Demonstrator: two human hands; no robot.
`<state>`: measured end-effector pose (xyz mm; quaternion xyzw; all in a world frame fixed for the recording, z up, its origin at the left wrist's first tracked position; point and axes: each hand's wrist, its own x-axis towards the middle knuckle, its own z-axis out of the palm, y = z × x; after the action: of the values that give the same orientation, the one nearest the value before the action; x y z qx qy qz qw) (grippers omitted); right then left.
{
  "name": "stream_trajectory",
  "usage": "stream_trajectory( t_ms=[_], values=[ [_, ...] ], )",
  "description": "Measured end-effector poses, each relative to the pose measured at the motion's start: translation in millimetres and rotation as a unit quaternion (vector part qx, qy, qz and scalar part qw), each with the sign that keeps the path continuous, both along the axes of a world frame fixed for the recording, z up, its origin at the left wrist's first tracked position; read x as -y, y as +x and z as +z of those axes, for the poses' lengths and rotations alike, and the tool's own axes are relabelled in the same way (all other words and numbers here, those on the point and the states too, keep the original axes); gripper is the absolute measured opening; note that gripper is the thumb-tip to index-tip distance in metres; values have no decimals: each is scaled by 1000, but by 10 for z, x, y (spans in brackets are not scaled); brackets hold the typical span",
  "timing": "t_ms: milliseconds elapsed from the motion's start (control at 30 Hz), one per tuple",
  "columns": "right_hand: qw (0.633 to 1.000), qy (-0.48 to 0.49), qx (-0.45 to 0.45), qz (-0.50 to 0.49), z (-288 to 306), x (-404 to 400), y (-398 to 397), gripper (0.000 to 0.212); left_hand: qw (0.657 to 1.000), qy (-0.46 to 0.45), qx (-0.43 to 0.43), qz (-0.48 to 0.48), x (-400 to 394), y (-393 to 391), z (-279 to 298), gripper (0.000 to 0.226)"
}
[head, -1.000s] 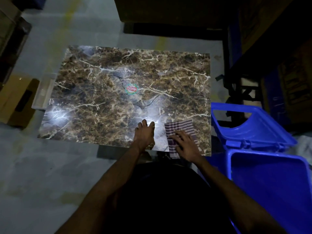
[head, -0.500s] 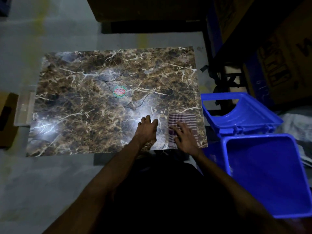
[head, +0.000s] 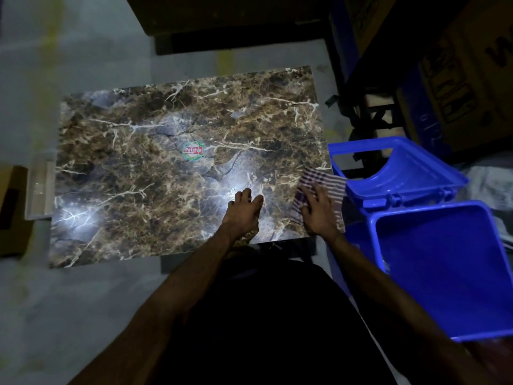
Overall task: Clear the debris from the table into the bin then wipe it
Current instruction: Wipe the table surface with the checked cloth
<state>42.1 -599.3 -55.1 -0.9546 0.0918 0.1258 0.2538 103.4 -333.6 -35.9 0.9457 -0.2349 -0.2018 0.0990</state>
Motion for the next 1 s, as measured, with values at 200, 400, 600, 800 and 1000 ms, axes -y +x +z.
stream_trajectory(
  t_ms=[200, 400, 600, 800, 1000],
  values=[
    [980, 40, 6, 193, 45, -278, -387, 56, 1000, -7, -4, 9, -50, 4, -18, 31],
    [991, 24, 13, 129, 4, 297, -222, 56, 998, -28, 2, 64, -316, -11, -109, 34],
    [995, 14, 4, 97, 57, -178, 282, 63, 996, -24, 4, 88, -244, -59, -41, 31],
    [980, 41, 3, 195, 89, -65, -360, 53, 994, -23, -10, 105, -219, -51, -27, 32],
    [995, 2, 42, 85, 70, 625, -324, 59, 993, -1, -30, 110, -194, -28, 15, 42]
  ],
)
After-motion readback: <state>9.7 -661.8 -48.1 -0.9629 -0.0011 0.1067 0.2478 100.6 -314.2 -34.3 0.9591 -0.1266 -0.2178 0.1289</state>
